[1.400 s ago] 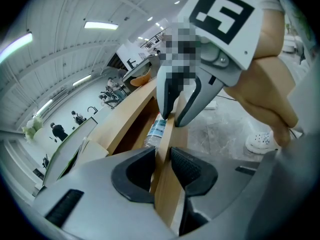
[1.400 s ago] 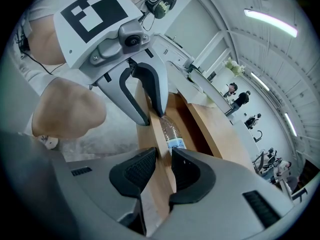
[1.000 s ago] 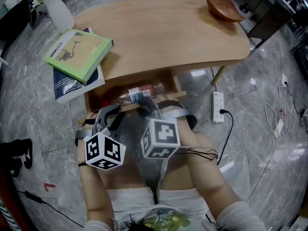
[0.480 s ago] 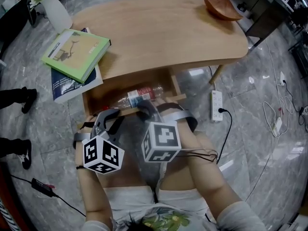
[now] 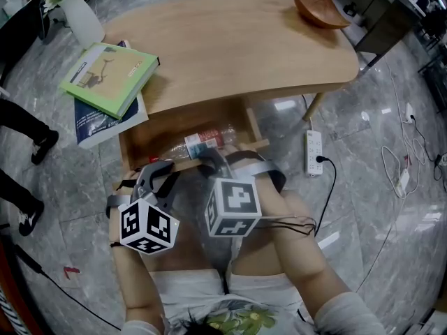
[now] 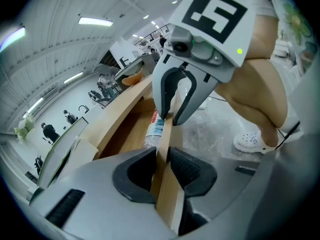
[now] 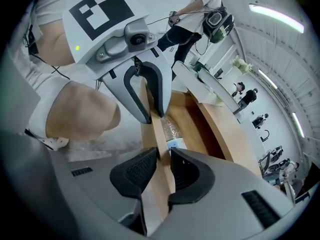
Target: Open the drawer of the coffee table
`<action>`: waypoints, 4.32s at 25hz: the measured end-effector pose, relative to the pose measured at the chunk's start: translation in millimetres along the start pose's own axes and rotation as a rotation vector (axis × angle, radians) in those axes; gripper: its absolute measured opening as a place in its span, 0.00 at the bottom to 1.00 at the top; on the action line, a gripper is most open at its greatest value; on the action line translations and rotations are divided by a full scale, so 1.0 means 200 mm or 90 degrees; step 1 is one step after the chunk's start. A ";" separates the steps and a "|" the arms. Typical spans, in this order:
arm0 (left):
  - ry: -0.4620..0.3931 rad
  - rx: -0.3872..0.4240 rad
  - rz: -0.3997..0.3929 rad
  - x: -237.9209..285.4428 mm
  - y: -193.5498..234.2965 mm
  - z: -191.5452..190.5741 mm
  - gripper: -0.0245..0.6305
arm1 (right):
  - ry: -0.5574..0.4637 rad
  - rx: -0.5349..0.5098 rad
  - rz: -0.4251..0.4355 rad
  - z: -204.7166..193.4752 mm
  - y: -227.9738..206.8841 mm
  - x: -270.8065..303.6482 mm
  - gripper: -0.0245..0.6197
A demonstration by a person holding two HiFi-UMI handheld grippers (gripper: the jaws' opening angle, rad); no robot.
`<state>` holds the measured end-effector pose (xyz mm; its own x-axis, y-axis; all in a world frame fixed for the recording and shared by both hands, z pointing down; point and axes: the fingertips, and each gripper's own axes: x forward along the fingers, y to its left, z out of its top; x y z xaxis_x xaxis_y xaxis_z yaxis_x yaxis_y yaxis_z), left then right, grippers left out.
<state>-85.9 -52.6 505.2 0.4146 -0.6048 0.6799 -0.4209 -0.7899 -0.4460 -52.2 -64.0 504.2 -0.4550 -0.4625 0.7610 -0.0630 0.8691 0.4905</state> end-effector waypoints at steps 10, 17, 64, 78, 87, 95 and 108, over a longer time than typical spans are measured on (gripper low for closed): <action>0.007 0.002 -0.011 -0.01 -0.03 -0.01 0.18 | 0.007 -0.008 0.008 0.00 0.03 -0.01 0.18; 0.007 0.005 -0.018 -0.02 -0.04 0.00 0.18 | 0.014 -0.015 0.014 0.00 0.04 -0.02 0.18; 0.036 0.051 -0.118 -0.07 -0.24 -0.04 0.15 | 0.067 -0.044 0.074 -0.02 0.24 -0.07 0.16; 0.040 0.045 -0.134 -0.08 -0.28 -0.04 0.15 | 0.079 -0.050 0.090 -0.03 0.27 -0.08 0.16; 0.037 0.040 -0.152 -0.08 -0.32 -0.03 0.15 | 0.093 -0.063 0.097 -0.05 0.31 -0.09 0.16; 0.031 0.029 -0.166 -0.09 -0.35 -0.04 0.14 | 0.103 -0.072 0.098 -0.05 0.33 -0.09 0.16; 0.012 0.036 -0.161 -0.09 -0.39 -0.05 0.14 | 0.128 -0.086 0.098 -0.06 0.38 -0.08 0.15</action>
<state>-69.4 20.0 534.0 0.4860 -0.3856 0.7843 -0.2596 -0.9206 -0.2917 -39.0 7.2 533.8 -0.2646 -0.3646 0.8928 0.1183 0.9065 0.4052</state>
